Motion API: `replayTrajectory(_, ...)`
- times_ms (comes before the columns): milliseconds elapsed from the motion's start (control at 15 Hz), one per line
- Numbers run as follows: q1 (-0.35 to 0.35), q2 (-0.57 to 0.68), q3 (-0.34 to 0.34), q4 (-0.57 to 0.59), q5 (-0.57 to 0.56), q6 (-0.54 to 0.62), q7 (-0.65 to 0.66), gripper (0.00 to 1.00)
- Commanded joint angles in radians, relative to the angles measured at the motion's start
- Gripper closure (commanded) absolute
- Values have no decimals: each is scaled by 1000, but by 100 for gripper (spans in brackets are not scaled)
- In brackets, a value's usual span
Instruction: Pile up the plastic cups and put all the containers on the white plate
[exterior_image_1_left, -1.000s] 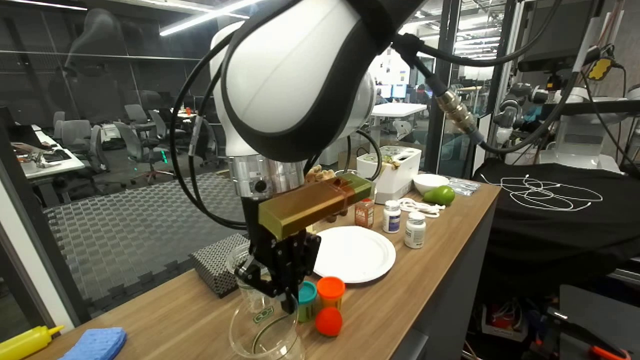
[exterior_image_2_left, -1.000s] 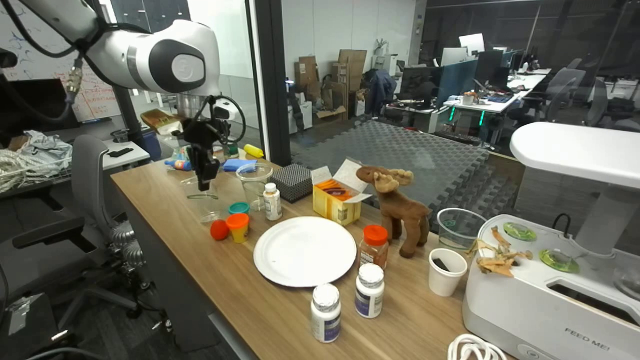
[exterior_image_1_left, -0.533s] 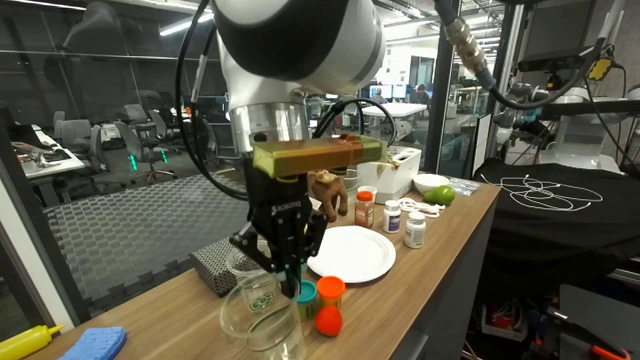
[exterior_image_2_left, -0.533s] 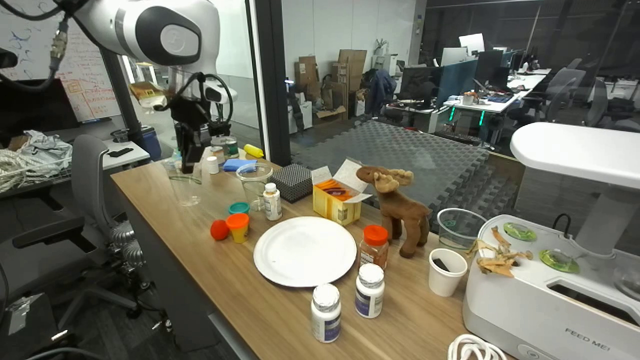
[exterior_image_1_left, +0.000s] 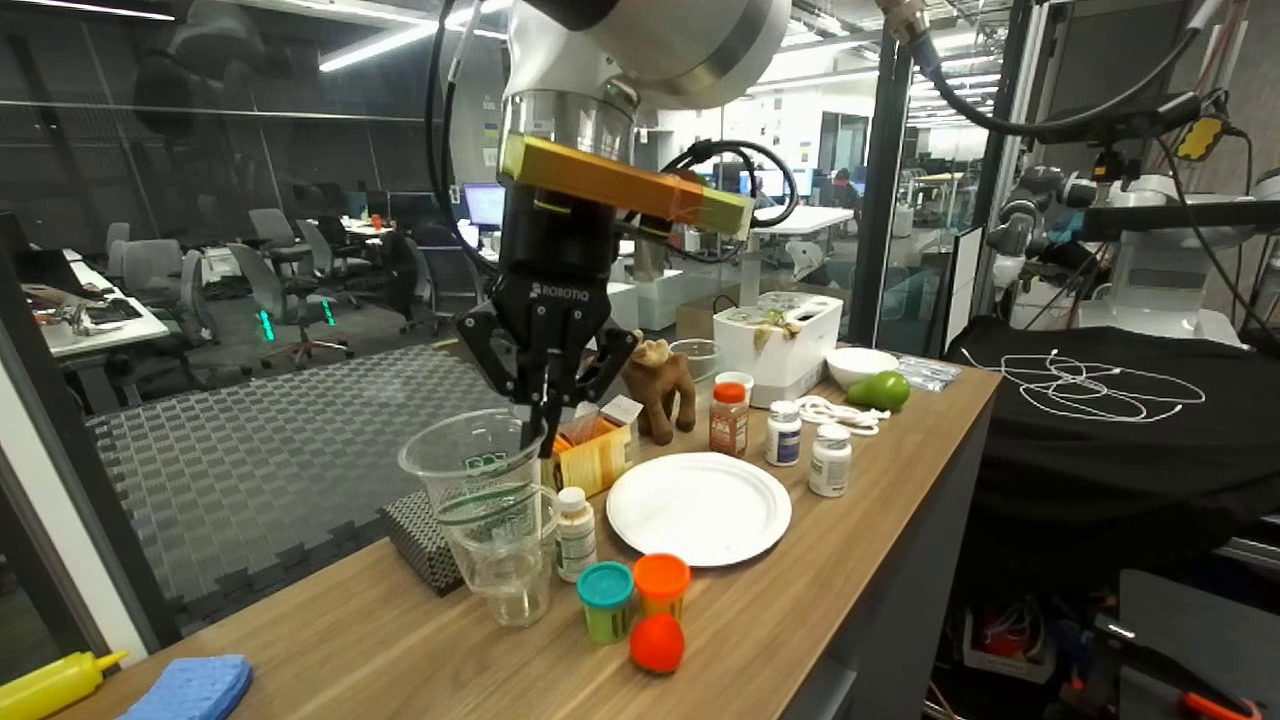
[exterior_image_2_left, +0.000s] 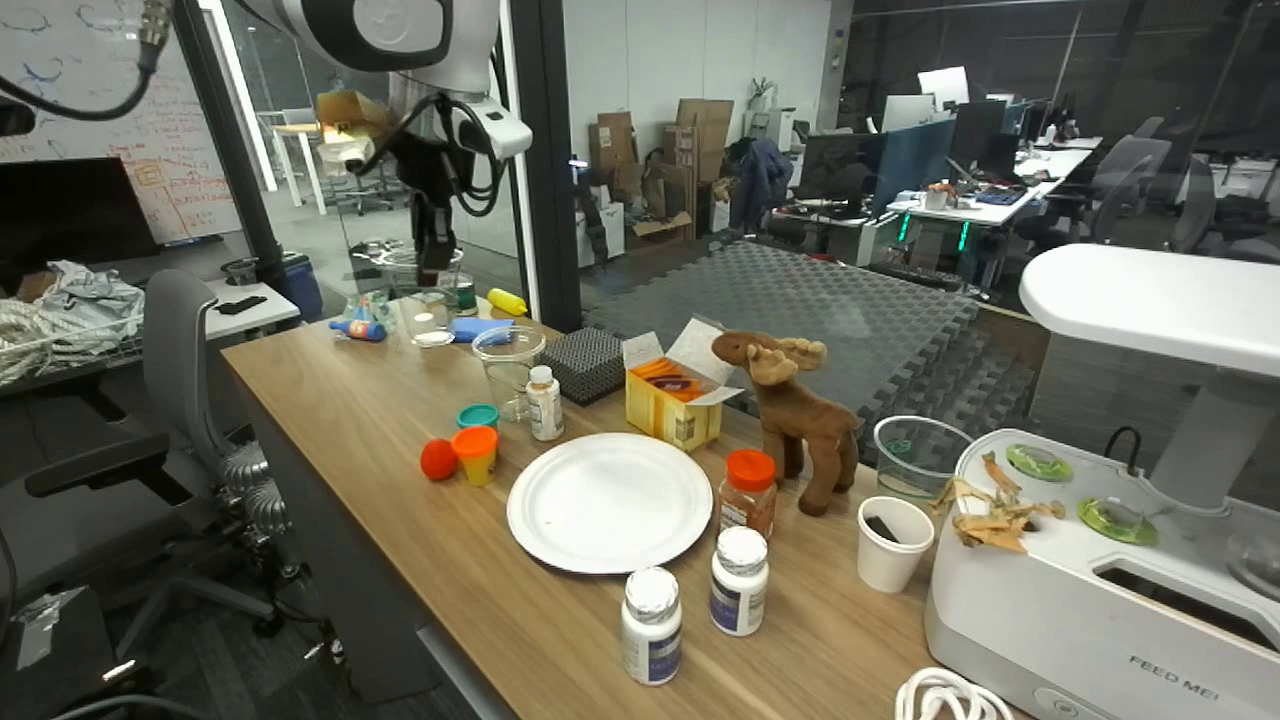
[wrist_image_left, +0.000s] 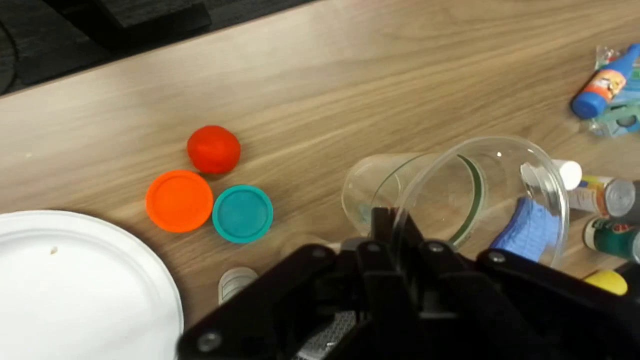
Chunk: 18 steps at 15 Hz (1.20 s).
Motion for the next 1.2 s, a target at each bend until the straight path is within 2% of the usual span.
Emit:
replayTrajectory(0,-15,20,-15,40,34,48,32,94)
replayTrajectory(533,-4,70,-33,53,-6,178,96,95)
replayTrajectory(1133,25,73,-45,20,-102,261,120,95)
